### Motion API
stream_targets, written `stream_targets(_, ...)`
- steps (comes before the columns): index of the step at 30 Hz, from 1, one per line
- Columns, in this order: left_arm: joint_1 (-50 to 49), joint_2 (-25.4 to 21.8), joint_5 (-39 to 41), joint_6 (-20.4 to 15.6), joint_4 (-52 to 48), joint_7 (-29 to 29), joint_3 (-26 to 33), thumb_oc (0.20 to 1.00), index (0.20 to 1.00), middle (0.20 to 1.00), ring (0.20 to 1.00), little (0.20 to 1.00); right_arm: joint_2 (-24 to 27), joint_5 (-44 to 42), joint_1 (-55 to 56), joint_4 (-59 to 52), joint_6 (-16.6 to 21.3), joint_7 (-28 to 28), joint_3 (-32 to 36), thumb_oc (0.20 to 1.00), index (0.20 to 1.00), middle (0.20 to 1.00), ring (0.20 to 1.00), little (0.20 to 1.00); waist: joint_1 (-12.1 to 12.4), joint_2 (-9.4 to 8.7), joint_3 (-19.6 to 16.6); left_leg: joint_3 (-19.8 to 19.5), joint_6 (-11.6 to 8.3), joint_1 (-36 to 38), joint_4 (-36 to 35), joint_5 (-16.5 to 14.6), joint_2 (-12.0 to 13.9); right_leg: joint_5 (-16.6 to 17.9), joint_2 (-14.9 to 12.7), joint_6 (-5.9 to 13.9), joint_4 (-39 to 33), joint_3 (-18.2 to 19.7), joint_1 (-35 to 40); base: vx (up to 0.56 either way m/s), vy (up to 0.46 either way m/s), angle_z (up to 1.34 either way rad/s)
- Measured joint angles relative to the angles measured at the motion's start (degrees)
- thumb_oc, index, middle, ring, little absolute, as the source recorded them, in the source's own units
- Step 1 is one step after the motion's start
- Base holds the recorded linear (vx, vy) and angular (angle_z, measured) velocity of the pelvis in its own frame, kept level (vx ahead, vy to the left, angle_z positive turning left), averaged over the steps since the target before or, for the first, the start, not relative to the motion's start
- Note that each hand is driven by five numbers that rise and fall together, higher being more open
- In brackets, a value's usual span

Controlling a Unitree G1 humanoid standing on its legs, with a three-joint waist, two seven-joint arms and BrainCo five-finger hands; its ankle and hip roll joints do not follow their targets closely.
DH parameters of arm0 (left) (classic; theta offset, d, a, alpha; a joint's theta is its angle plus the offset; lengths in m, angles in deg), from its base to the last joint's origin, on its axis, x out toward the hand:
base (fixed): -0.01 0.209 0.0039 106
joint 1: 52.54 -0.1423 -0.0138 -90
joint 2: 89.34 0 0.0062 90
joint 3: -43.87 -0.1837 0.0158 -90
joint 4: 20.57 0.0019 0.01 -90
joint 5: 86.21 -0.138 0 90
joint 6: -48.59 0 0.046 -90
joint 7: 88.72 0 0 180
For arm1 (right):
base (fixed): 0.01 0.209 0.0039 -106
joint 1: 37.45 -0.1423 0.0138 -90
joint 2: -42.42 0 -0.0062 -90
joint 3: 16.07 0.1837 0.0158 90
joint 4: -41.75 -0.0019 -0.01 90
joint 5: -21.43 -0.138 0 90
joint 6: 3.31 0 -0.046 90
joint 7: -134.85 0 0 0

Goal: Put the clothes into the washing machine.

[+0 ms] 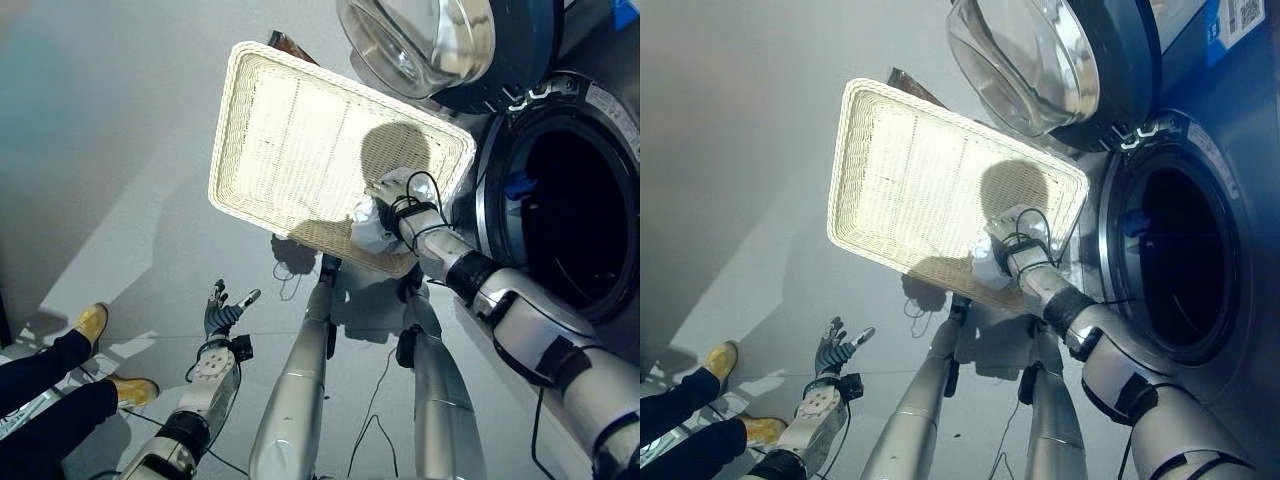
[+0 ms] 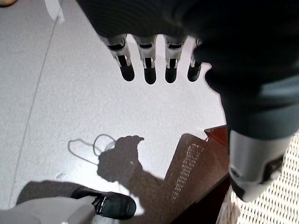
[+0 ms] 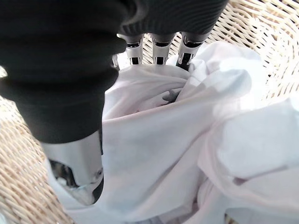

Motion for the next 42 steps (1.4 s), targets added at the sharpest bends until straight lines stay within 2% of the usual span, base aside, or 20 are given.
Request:
stream_targets(1,0.00,0.00,-0.18,0.14,-0.33,0.06,-0.12,1.000,1.000,1.000,1.000,1.000,-0.33,0.41,-0.15,0.71,0.03,0.98,0.12,0.398,0.398,0.398,0.398,0.398,0.19,0.02,-0.27,-0.04,0.00,-0.01,-0.02,0.00,0.03,-0.01,-0.03,-0.01,0.01,-0.04,0.00,0.02,-0.058,0.04)
stream_targets(2,0.00,-0.01,-0.38,0.40,-0.64,0.12,-0.13,1.000,1.000,1.000,1.000,1.000,-0.89,1.13,-0.52,1.91,0.10,2.11,0.07,0.200,0.200,0.200,0.200,0.200,0.37,0.08,-0.70,-0.11,0.00,-0.05,-0.03,0.01,-0.02,-0.06,-0.04,-0.02,0.03,-0.16,0.00,0.01,-0.043,0.02)
stream_targets(6,0.17,-0.15,-0.40,1.23,-2.32,0.13,-0.50,1.000,1.000,1.000,1.000,1.000,-0.92,1.37,-1.27,4.03,0.34,2.81,0.10,0.200,0.200,0.200,0.200,0.200,1.35,0.17,-0.92,-0.60,-0.01,-0.14,-0.02,0.02,-0.08,-0.51,-0.11,-0.01,0.50,-0.63,-0.08,0.01,-0.034,0.05)
stream_targets(10,0.31,-0.30,-0.40,2.74,-2.74,0.11,-0.80,1.000,1.000,1.000,1.000,1.000,1.22,-8.69,0.59,4.34,2.83,-2.79,2.39,0.200,0.200,0.200,0.200,0.200,1.53,0.18,-0.91,-1.58,0.09,-0.47,-0.13,0.17,-0.30,-1.68,-0.32,0.24,1.80,-0.77,-0.45,0.00,-0.006,0.13)
stream_targets(13,0.44,-0.39,-0.39,3.42,-3.10,0.06,-1.24,1.000,1.000,1.000,1.000,1.000,4.26,-21.43,4.28,-1.46,3.24,-7.93,7.11,0.200,0.200,0.200,0.200,0.200,1.29,0.24,-0.83,-1.40,0.51,-0.49,-0.16,0.47,-0.73,-1.88,-0.67,0.43,1.95,-0.65,-0.56,0.00,0.026,0.01)
stream_targets(15,0.54,-0.49,-0.40,3.42,-3.11,0.00,-1.17,1.000,1.000,1.000,1.000,1.000,6.61,-34.75,7.86,-6.05,4.81,-12.20,13.22,0.200,0.200,0.200,0.200,0.200,0.46,0.22,-0.73,-1.14,0.52,-0.36,-0.19,0.44,-0.86,-2.01,-0.86,0.61,2.04,-0.49,-0.55,-0.01,0.059,0.01)
stream_targets(17,0.52,-0.60,-0.40,3.28,-2.95,-0.05,-1.10,1.000,1.000,1.000,1.000,1.000,6.76,-44.65,10.64,-8.03,7.05,-14.81,19.13,0.200,0.200,0.200,0.200,0.200,0.14,0.17,-0.67,-1.01,0.54,-0.32,-0.18,0.46,-1.01,-1.97,-0.93,0.58,2.07,-0.37,-0.54,0.00,0.077,-0.02)
stream_targets(19,0.66,-0.68,-0.40,2.92,-2.78,-0.04,-0.99,1.000,1.000,1.000,1.000,1.000,6.72,-57.72,13.64,-9.64,11.11,-15.19,26.32,0.200,0.200,0.200,0.200,0.200,-0.66,-0.38,0.43,0.19,0.67,0.72,-0.25,0.39,-0.92,-1.97,-0.84,0.57,2.67,0.87,-0.44,0.01,0.079,-0.16)
stream_targets(21,0.36,-0.71,-0.38,2.30,-2.69,-0.06,-0.79,1.000,1.000,1.000,1.000,1.000,6.66,-64.11,15.69,-10.67,14.31,-15.53,29.85,0.200,0.200,0.200,0.200,0.200,-1.02,-0.35,0.87,1.06,0.71,1.25,-0.35,0.38,-0.89,-2.04,-0.81,0.69,2.90,1.39,-0.39,-0.01,0.044,-0.18)
stream_targets(22,0.28,-0.70,-0.38,2.17,-2.71,-0.10,-0.12,1.000,1.000,1.000,1.000,1.000,6.81,-66.08,16.45,-11.68,15.45,-16.12,30.34,0.200,0.200,0.200,0.200,0.200,-1.98,-0.43,1.25,1.49,0.71,1.58,-0.37,0.36,-0.82,-2.03,-0.71,0.76,2.90,1.85,-0.23,0.00,0.040,-0.15)
stream_targets(25,0.16,-0.78,-0.37,1.42,-2.83,-0.23,0.88,1.000,1.000,1.000,1.000,1.000,7.26,-67.28,18.41,-14.44,17.59,-17.70,31.80,0.200,0.200,0.200,0.200,0.200,-4.06,-0.41,1.30,1.87,0.79,1.83,-0.49,0.30,-0.60,-1.75,-0.42,0.86,2.89,2.56,-0.22,0.01,0.018,-0.09)
stream_targets(28,-0.14,-0.65,-0.37,0.98,-3.42,-0.60,0.84,1.000,1.000,1.000,1.000,1.000,8.34,-67.76,20.38,-17.80,17.69,-17.68,33.70,0.200,0.200,0.200,0.200,0.200,-5.36,-0.41,1.30,2.09,0.82,1.94,-0.41,0.30,-0.26,-1.57,0.01,0.82,2.88,2.93,-0.21,0.00,-0.005,-0.06)
stream_targets(33,-0.17,-0.27,-0.39,0.68,-2.72,-0.73,0.74,1.000,1.000,1.000,1.000,1.000,7.32,-82.51,21.29,-18.27,17.50,-12.66,35.78,0.200,0.200,0.200,0.200,0.200,-5.73,-0.38,1.33,3.53,0.89,2.61,-0.46,0.06,0.05,-1.09,0.49,0.48,2.55,4.41,-0.33,-0.01,0.003,-0.14)
stream_targets(35,-0.16,-0.26,-0.40,0.53,-2.71,-0.78,0.64,1.000,1.000,1.000,1.000,1.000,6.37,-91.65,22.33,-18.25,14.93,-8.70,36.44,0.200,0.200,0.200,0.200,0.200,-5.98,-0.36,1.35,4.60,1.00,2.73,-0.46,-0.12,0.20,-0.95,0.65,0.39,2.40,5.12,-0.42,-0.02,-0.019,-0.10)
stream_targets(36,-0.16,-0.26,-0.40,0.53,-2.61,-0.82,0.56,1.000,1.000,1.000,1.000,1.000,6.28,-93.53,22.54,-18.25,14.06,-7.77,36.77,0.200,0.200,0.200,0.200,0.200,-6.10,-0.37,1.35,4.79,1.03,2.78,-0.45,-0.15,0.19,-0.87,0.65,0.39,2.40,5.33,-0.46,-0.01,-0.022,-0.13)
stream_targets(38,-0.19,-0.33,-0.40,0.49,-2.00,-1.26,0.64,1.000,1.000,1.000,1.000,1.000,5.15,-101.06,23.22,-18.17,10.13,-4.01,36.86,0.200,0.200,0.200,0.200,0.200,-6.60,-0.33,1.39,5.53,1.17,3.10,-0.46,-0.23,0.11,-0.79,0.62,0.47,2.33,5.95,-0.47,-0.02,-0.020,-0.14)
stream_targets(42,-0.06,-0.39,-0.38,-0.21,-1.44,-1.26,0.48,1.000,1.000,1.000,1.000,1.000,4.74,-114.38,24.45,-15.85,7.85,-2.05,37.13,0.200,0.200,0.200,0.200,0.200,-6.87,-0.28,1.42,6.96,1.37,4.26,-0.49,-0.59,0.07,-0.61,0.76,0.62,2.32,7.52,-0.17,-0.01,0.002,-0.16)
